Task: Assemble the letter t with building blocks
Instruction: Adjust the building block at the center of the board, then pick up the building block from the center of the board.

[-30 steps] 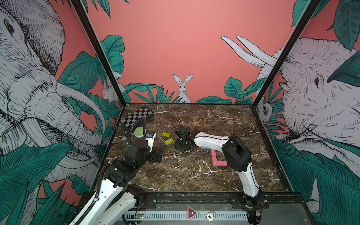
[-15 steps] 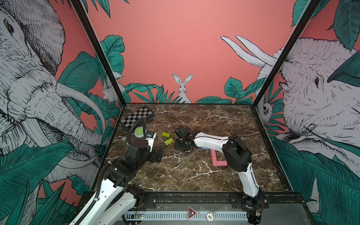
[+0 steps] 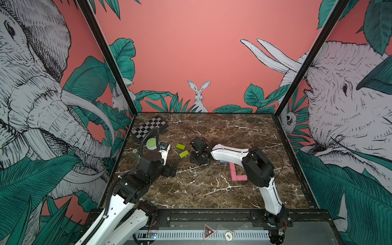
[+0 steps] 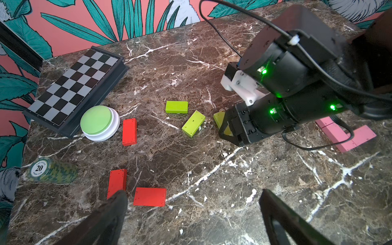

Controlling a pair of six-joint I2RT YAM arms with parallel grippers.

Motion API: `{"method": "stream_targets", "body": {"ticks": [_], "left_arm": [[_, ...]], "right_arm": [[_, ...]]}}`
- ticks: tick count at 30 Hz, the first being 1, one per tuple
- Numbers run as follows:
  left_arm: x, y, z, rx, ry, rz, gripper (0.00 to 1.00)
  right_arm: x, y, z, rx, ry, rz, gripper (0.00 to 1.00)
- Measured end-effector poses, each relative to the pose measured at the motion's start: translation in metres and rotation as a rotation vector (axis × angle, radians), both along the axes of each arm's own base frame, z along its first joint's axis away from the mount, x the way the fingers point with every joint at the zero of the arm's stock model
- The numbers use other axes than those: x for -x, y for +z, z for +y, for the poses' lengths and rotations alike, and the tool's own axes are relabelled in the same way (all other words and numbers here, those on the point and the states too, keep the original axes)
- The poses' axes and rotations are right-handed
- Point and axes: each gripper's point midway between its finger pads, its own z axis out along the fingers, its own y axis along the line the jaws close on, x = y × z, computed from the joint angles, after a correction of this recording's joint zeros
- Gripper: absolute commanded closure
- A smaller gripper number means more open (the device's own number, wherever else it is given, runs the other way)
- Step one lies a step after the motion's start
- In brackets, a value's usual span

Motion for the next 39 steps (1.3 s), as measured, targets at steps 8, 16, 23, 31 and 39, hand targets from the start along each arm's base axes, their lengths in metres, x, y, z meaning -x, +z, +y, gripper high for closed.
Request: {"method": "stream_targets", "body": {"ticks": [8,16,23,31,39], "left_arm": [[-0.001,0.000,0.002,0.002,0.015,0.000,0.01],[-0.009,0.027,0.004,0.012,0.082,0.025,0.01],[-0.039,0.028,-0.012,-0.043,0.124,0.149,0.01],[-0.066,-0.037,-0.031,-0.200,0.159,0.413,0.01],[-0.090,-0.091,-0.022,-0.168,0.288,0.624,0.10]], "right_arm": [[0.009,0.024,-0.012,-0.010,0.019,-0.032,0.47],[0.027,0.119,-0.057,-0.060,0.118,-0.244,0.22],[0.027,0.190,-0.142,0.012,0.167,-0.507,0.03],[0.029,0.203,-0.188,0.066,0.220,-0.610,0.02],[0.045,0.163,-0.184,0.048,0.304,-0.518,0.02]]}}
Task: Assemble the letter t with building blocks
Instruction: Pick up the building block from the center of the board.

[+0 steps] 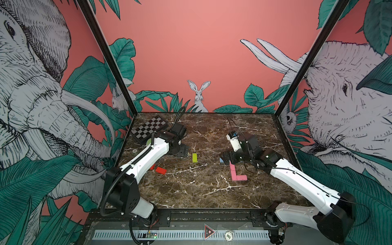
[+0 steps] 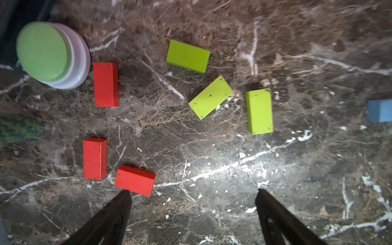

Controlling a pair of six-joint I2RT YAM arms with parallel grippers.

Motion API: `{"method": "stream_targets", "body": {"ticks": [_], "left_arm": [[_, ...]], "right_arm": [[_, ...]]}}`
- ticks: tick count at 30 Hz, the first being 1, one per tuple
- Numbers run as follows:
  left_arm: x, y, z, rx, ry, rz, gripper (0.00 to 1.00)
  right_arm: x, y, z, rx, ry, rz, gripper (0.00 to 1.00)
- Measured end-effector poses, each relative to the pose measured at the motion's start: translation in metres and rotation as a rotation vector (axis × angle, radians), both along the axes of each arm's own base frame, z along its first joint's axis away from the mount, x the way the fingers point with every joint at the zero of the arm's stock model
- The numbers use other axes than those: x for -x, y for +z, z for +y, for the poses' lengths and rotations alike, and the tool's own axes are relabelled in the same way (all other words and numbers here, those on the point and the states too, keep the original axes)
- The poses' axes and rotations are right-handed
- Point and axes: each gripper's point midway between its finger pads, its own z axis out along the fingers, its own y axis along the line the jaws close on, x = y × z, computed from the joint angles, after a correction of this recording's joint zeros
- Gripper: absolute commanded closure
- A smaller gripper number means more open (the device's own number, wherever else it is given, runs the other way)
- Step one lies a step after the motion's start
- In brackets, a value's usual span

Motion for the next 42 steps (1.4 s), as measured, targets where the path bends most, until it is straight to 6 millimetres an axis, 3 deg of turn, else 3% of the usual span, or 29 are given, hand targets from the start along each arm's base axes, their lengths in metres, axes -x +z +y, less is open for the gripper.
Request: {"method": "stream_targets", "body": {"ticks": [5,9,14,20,34,42], "left_arm": [[-0.015,-0.028,0.004,0.031,0.097,0.071,0.20],[-0.032,-0.040,-0.002,0.060,0.140,0.085,0.26],[-0.058,-0.053,-0.012,0.087,0.178,0.085,0.30],[-0.083,-0.066,-0.015,0.099,0.218,0.087,0.32],[-0.105,-0.099,-0.013,0.106,0.276,0.132,0.36],[-0.116,-0.103,-0.017,0.108,0.274,0.128,0.38]], "right_arm": [[0.005,-0.004,0.005,-0.019,0.034,0.019,0.02],[0.010,-0.010,0.008,-0.034,0.055,0.035,0.02],[0.016,-0.018,0.011,-0.047,0.079,0.068,0.02],[0.017,-0.014,0.017,-0.076,0.097,0.064,0.02],[0.018,-0.012,0.023,-0.106,0.113,0.075,0.02],[0.020,-0.018,0.024,-0.112,0.114,0.094,0.02]]}}
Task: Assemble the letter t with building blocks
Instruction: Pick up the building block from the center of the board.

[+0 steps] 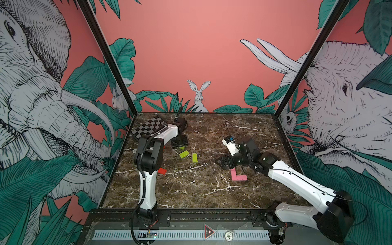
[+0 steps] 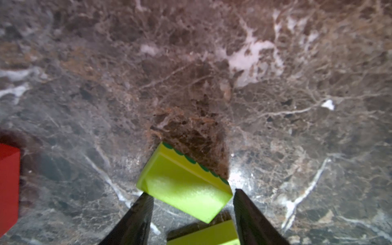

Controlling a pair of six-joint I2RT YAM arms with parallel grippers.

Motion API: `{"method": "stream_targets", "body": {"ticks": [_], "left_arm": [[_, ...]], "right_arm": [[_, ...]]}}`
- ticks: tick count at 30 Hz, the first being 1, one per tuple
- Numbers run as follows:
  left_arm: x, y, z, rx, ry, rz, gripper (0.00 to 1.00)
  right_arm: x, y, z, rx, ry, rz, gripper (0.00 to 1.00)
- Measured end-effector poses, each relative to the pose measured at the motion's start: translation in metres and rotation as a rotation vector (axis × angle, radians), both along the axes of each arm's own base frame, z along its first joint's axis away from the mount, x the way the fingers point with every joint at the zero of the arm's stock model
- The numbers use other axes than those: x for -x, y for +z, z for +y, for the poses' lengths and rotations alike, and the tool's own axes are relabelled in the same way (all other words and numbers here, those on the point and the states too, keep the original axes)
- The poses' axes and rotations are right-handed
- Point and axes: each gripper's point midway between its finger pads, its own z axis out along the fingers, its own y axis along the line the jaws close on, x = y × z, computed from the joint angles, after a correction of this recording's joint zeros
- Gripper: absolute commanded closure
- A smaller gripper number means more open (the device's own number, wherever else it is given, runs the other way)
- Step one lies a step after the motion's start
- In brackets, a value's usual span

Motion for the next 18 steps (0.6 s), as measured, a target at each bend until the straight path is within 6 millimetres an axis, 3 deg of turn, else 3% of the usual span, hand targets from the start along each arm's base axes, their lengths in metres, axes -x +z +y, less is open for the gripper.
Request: {"method": "stream_targets", "body": {"ticks": [9,18], "left_arm": [[-0.012,-0.006,0.000,-0.026,-0.020,0.002,0.42],[-0.013,-0.007,0.001,-0.053,-0.068,0.015,0.64]], "right_arm": [[0.000,-0.011,0.002,0.006,0.007,0.025,0.02],[0.001,-0.013,0.003,0.005,0.011,0.033,0.02]]}}
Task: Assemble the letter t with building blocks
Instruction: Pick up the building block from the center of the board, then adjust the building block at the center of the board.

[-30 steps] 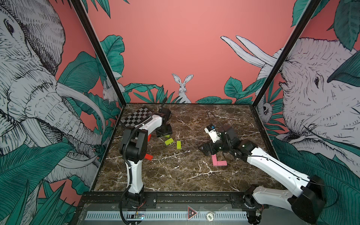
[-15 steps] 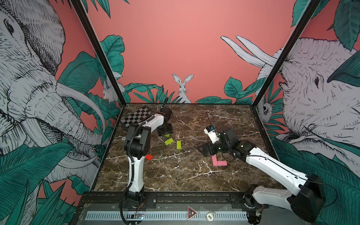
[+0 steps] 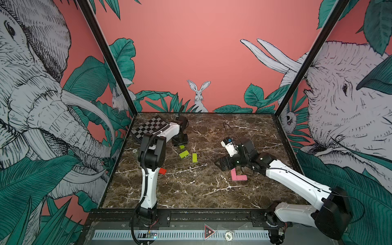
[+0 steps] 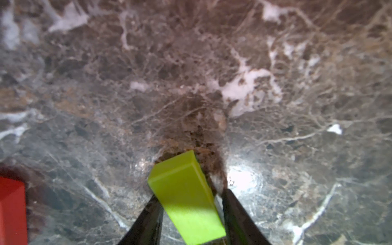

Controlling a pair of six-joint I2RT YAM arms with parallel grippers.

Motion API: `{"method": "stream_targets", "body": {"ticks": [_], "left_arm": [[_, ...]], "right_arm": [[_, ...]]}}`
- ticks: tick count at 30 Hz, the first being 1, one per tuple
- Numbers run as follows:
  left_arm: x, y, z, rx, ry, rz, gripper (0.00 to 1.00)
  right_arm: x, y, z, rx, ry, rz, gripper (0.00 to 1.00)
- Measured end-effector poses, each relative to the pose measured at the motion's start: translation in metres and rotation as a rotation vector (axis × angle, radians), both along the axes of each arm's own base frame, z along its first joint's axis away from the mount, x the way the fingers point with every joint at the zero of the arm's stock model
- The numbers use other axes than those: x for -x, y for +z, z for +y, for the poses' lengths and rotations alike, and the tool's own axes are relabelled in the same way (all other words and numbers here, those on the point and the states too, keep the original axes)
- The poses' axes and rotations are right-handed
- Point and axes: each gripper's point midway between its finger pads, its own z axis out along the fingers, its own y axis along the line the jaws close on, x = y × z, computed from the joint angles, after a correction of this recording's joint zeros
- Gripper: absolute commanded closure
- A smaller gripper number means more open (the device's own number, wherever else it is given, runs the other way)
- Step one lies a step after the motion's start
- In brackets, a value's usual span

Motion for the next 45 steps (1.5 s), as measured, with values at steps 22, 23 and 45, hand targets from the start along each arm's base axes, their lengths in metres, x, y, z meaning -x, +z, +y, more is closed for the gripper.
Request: {"method": "stream_targets", "body": {"ticks": [22,23,45], "left_arm": [[0.041,0.139,-0.007,-0.016,-0.634,-0.371,0.84],[0.048,0.142,-0.010,-0.033,-0.694,-0.383,0.84],[0.125,0.043,-0.033,-0.134,-1.381,-0.042,0.80]], "right_arm": [[-0.001,0.000,-0.002,0.019,0.013,-0.026,0.02],[-0.001,0.000,-0.002,0.020,0.016,-0.027,0.02],[0.005,0.004,-0.004,0.036,0.065,-0.061,0.01]]}}
